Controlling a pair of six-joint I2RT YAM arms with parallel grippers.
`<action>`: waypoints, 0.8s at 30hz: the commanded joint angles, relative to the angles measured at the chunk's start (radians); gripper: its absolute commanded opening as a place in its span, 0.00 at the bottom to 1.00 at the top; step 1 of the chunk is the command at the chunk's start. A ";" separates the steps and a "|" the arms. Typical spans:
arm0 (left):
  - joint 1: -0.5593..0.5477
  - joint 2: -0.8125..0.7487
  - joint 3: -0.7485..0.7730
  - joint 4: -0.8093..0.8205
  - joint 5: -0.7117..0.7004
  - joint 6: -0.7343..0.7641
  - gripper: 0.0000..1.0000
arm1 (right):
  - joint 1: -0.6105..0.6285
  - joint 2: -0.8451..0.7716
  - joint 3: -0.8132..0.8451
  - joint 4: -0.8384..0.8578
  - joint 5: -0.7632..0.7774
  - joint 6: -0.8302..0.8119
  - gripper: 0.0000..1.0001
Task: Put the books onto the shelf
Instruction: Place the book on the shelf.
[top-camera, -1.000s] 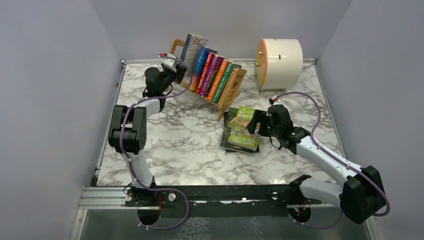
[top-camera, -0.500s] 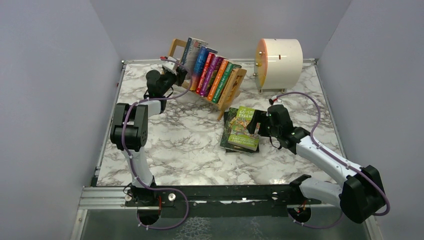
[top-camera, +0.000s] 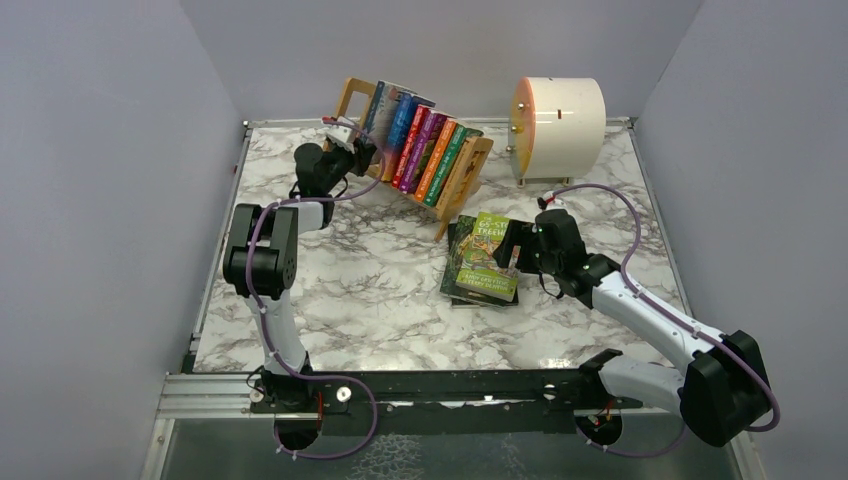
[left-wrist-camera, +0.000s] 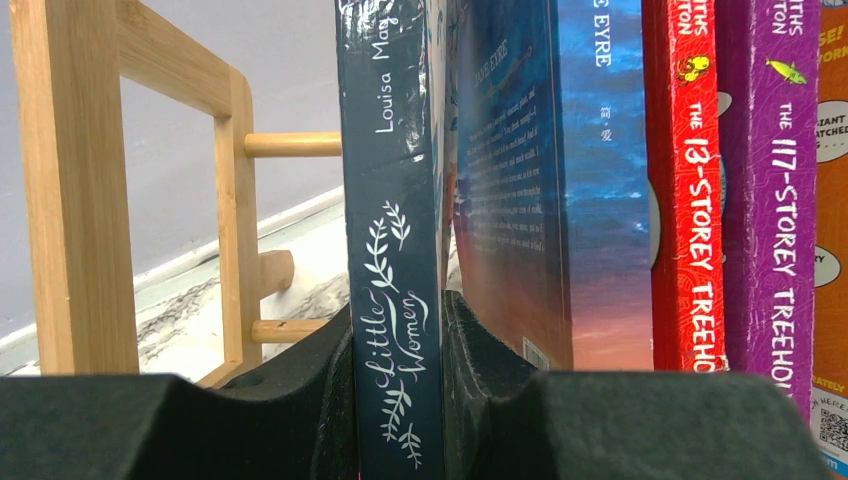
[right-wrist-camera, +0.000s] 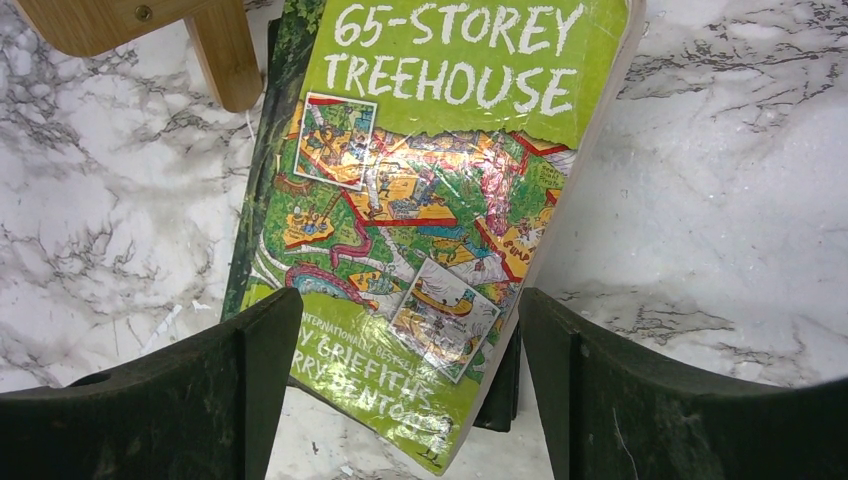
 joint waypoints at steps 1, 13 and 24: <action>0.002 0.013 0.003 0.123 0.037 -0.014 0.00 | 0.002 -0.002 -0.002 -0.008 -0.013 0.002 0.79; 0.001 0.067 0.024 0.123 0.054 -0.011 0.00 | 0.002 0.018 0.012 -0.009 -0.015 0.001 0.79; 0.002 0.111 0.047 0.123 0.067 -0.026 0.00 | 0.002 0.030 0.011 -0.011 -0.008 0.004 0.79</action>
